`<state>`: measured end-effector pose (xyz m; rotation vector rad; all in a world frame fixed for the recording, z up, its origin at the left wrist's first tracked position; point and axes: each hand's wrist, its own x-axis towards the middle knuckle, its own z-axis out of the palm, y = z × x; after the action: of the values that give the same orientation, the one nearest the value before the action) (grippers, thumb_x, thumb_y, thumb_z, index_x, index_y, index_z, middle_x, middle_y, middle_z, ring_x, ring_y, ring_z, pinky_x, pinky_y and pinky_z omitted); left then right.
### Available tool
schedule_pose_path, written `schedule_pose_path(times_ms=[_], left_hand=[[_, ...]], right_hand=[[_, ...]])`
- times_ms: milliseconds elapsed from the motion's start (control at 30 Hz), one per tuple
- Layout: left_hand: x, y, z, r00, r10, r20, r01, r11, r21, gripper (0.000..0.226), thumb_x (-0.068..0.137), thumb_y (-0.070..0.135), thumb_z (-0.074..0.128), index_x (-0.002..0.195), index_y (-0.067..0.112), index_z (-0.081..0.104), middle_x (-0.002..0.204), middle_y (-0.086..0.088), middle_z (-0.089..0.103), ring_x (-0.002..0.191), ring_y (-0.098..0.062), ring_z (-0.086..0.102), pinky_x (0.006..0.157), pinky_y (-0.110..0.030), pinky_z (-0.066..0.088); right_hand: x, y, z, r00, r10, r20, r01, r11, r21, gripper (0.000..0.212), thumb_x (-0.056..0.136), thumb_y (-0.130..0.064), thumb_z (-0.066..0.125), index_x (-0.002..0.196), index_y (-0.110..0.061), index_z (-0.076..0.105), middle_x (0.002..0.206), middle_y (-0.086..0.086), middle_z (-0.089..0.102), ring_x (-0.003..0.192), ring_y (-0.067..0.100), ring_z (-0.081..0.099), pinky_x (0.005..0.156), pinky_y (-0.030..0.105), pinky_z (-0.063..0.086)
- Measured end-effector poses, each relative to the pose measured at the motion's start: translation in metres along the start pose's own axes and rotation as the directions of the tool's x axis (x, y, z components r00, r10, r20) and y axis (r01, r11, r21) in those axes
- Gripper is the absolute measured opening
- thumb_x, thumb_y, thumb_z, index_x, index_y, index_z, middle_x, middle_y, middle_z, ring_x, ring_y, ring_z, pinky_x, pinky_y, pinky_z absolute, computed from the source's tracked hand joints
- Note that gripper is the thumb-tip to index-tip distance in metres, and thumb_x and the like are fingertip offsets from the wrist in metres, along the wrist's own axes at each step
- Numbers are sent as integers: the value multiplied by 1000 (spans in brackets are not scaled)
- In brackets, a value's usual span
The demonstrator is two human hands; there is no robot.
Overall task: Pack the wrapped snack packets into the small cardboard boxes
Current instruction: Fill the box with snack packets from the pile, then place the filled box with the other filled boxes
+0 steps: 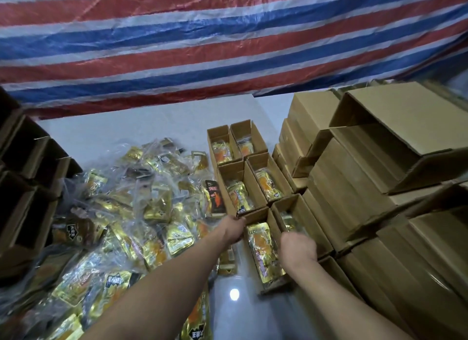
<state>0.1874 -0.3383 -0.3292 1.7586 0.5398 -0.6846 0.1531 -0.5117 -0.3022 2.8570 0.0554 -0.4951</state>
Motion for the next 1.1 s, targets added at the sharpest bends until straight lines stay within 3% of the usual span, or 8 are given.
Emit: schedule_pose_path(times_ms=[200,400,533,633,700,800,900,1100], left_hand=[[10,-12,-5,998,-37,53,42,995,-89,31,101,33,51,104,5,63,88,-10,58,76,-20,49,70,-34,42],[-2,-9,-8,999,3,36,1,993,-114,30,102,31,49,107,5,63,82,-5,56,71,-15,50,67,-29,44],[-38,9,-37,982,181,-48,-182,983,-24,30,102,29,44,116,7,60,101,-6,63,92,-20,61,90,-38,54],[-81,6,-81,940,322,-114,-325,946,-9,22,103,30,45,110,17,62,101,-4,67,94,-20,66,84,-35,56],[-107,-11,-117,918,356,-177,-362,932,-3,18,103,30,46,103,25,63,99,0,69,91,-16,68,77,-31,55],[-137,-48,-163,896,305,-323,-339,939,-56,21,104,25,44,99,20,64,97,-4,70,80,-15,67,69,-30,53],[-160,-90,-195,869,212,-448,-308,939,-154,23,103,20,44,95,14,65,91,-6,70,70,-14,65,62,-26,49],[-194,-149,-225,827,135,-546,-261,952,-160,22,103,25,46,97,21,66,89,2,72,69,-7,68,58,-22,49]], right_hand=[[8,3,12,996,-62,-65,59,997,-53,20,95,-10,52,108,-19,65,104,-1,67,92,15,67,74,28,56],[10,-3,-4,980,-100,-174,109,993,44,24,97,-31,57,114,-19,45,107,-1,61,79,14,66,53,24,44],[10,-27,-43,946,-126,-299,220,927,305,24,98,-39,51,111,-20,55,100,-2,60,85,17,64,63,27,46],[0,-49,-73,940,-171,-295,314,773,552,18,97,-37,53,89,-22,57,80,-9,59,70,12,60,59,29,51],[-8,-65,-85,931,-199,-306,351,719,600,21,96,-36,54,79,-23,57,72,-9,60,63,7,57,52,25,45],[-21,-96,-95,912,-269,-308,406,683,607,26,96,-31,55,71,-23,54,69,-7,57,61,6,53,50,22,38],[-34,-133,-100,910,-294,-293,415,660,626,26,97,-30,55,74,-18,59,68,-4,61,60,10,57,55,28,47],[-66,-201,-100,871,-441,-217,479,667,571,25,96,-35,52,78,-19,59,77,1,63,66,15,59,60,34,49]])
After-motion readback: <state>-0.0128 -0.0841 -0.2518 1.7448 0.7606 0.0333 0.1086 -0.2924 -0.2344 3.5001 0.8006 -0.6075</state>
